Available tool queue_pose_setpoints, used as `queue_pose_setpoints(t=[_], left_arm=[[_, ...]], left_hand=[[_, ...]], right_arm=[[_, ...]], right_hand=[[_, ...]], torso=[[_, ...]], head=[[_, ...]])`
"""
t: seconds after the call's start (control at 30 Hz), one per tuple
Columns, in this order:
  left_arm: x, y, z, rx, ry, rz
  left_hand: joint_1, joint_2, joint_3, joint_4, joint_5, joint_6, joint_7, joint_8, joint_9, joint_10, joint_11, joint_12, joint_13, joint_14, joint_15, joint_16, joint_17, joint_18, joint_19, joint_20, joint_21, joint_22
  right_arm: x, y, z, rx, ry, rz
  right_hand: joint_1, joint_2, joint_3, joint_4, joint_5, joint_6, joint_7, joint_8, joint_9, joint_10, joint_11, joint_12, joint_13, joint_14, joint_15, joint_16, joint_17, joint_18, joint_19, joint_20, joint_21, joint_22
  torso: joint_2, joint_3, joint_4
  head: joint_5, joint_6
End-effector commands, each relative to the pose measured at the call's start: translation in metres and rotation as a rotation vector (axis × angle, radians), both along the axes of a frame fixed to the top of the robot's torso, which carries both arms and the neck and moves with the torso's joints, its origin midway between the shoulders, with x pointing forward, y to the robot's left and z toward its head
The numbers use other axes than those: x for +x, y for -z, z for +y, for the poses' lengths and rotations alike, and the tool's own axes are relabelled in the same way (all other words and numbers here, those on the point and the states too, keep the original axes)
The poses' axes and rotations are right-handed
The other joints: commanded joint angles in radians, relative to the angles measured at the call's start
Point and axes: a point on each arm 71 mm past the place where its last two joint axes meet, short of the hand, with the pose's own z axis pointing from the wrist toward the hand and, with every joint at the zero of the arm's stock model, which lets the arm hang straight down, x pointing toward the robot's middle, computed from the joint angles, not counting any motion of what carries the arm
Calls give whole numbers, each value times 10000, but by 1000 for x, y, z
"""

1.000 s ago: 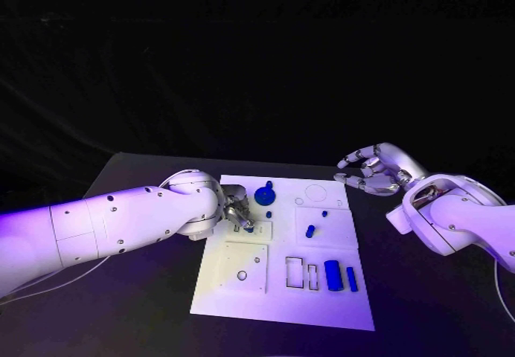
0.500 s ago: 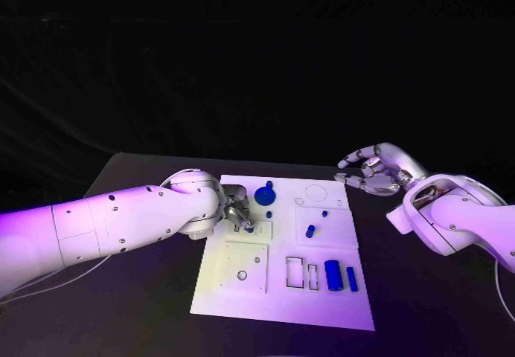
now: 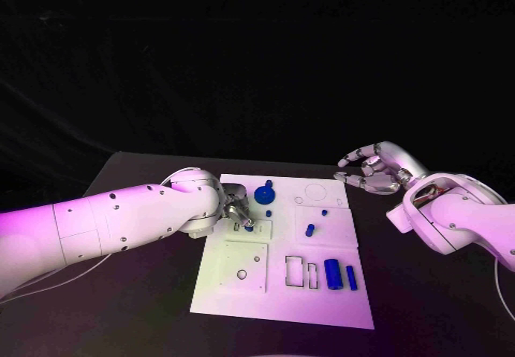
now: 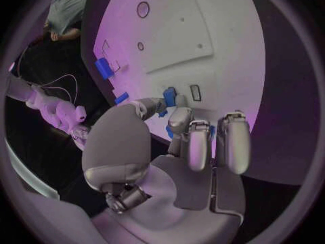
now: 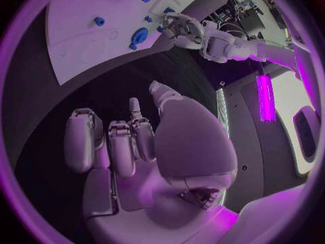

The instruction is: Assemble the parts on the task board

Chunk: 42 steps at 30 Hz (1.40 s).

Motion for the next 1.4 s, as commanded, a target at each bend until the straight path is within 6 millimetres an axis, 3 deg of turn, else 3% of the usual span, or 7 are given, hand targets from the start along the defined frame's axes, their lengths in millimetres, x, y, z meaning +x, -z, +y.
queue_pose_setpoints(t=[0.03, 0.57, 0.8, 0.93, 1.4], left_arm=[[-2, 3, -2, 86, 179, 287], [-2, 4, -2, 91, 160, 305], [0, 4, -2, 97, 117, 291], [0, 4, -2, 102, 109, 292], [1, 4, -1, 43, 32, 219]], left_hand=[[-152, 4, 623, -741, -17, 119, -89, -74, 4, 79, 13, 47, 37, 1056, -72, 33, 2630, -130, 183, -77, 67, 201], [-474, -11, -83, -305, -64, 315, -123, -217, 25, 123, -16, 130, 175, 1056, -100, 33, 2630, -130, 187, -110, 58, 206], [-713, -25, -857, 154, -124, 435, -107, -335, 54, 124, -2, 144, 227, 1056, -91, 33, 2630, -134, 195, -113, 55, 225], [-777, -32, -1207, 338, -136, 474, -105, -376, 73, 140, -1, 168, 268, 1056, -89, 33, 2630, -134, 197, -113, 53, 230], [-855, 33, -2062, 797, -170, 548, -101, -490, 124, 154, 4, 182, 320, 1056, -88, 33, 2630, -138, 210, -116, 55, 259]], right_arm=[[0, -1, 0, -45, -79, -121], [0, -1, -1, -12, -25, -128], [0, -1, -1, 2, 6, -158], [0, -2, -2, 13, 28, -179], [-1, -2, -2, 40, 77, -212]], right_hand=[[-102, -3, 4, 86, 40, 31, -9, 33, 15, -69, -64, -80, 1186, 960, -69, -55, 2134, 137, -79, -29, -102, 543], [-179, -25, -48, 198, -129, -7, -14, 39, 16, -108, -70, -134, 1135, 943, -77, -81, 2066, 150, -107, -40, -182, 496], [-320, -44, -153, 351, -249, -29, -24, 59, 23, -121, -75, -156, 1113, 936, -84, -95, 2035, 162, -130, -47, -257, 453], [-565, -45, -335, 415, 39, -41, -38, 89, 40, -126, -86, -168, 1098, 930, -95, -107, 2010, 166, -130, -59, -293, 440], [-914, 60, -609, 446, 21, -68, -53, 134, 63, -137, -99, -189, 1074, 920, -108, -128, 1962, 177, -142, -72, -373, 404]], torso=[[0, -2, -1], [3, 3, 8], [-5, 6, -3], [-6, 6, -1], [-2, 3, -2]], head=[[-10, -6], [-23, -45], [-28, -46], [-31, -48], [-50, -24]])
